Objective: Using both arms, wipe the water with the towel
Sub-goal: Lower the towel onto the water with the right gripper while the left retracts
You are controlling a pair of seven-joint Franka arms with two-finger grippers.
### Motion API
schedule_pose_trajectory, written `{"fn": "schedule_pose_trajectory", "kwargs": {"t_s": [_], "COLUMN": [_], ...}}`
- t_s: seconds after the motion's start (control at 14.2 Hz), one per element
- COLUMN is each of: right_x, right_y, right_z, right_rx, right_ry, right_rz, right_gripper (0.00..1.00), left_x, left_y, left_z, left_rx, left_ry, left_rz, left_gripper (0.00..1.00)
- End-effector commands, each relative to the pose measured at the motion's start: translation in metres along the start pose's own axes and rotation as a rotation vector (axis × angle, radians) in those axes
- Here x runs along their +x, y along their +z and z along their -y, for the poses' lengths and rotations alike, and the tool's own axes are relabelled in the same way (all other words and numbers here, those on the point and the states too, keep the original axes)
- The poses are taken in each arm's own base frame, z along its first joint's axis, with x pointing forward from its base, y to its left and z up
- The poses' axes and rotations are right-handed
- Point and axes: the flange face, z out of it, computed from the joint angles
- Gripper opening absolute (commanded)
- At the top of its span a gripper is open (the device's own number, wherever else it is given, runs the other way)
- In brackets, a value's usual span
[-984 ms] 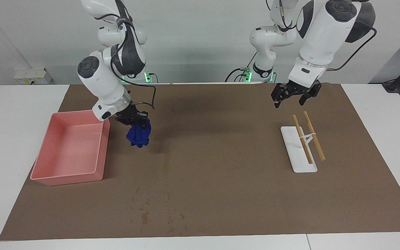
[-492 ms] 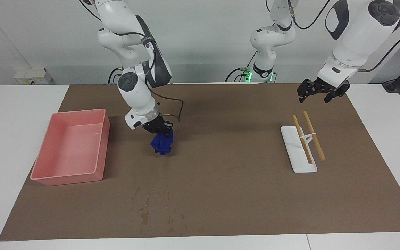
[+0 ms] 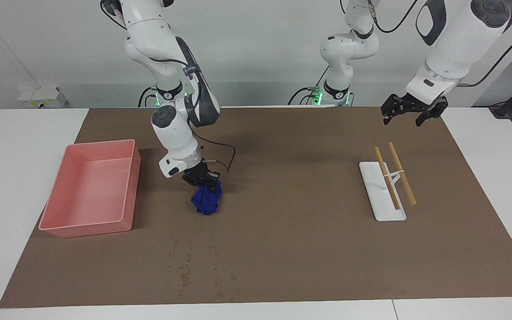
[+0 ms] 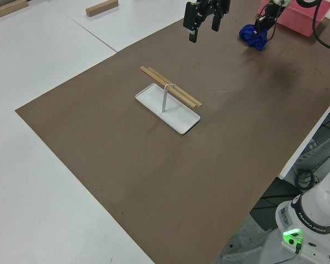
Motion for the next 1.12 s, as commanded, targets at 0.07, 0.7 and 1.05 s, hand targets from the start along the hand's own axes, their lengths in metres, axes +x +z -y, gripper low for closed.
{"fn": "schedule_pose_trajectory", "kwargs": {"t_s": [0.07, 0.7, 1.05], "right_x": [0.04, 0.071, 0.045], "right_y": [0.023, 0.025, 0.05], "right_z": [0.013, 0.035, 0.014], "right_rx": [0.038, 0.077, 0.04], "right_ry": [-0.018, -0.027, 0.023], "right_rz": [-0.044, -0.088, 0.011], "right_gripper": [0.0, 0.0, 0.0], "left_x": [-0.01, -0.009, -0.009], "left_y": [-0.003, -0.012, -0.012], "left_z": [0.001, 0.0, 0.0], "left_rx": [-0.004, -0.044, -0.044], "left_ry": [0.006, 0.013, 0.013], "left_rz": [-0.025, -0.049, -0.049], "left_gripper": [1.0, 1.0, 1.0]}}
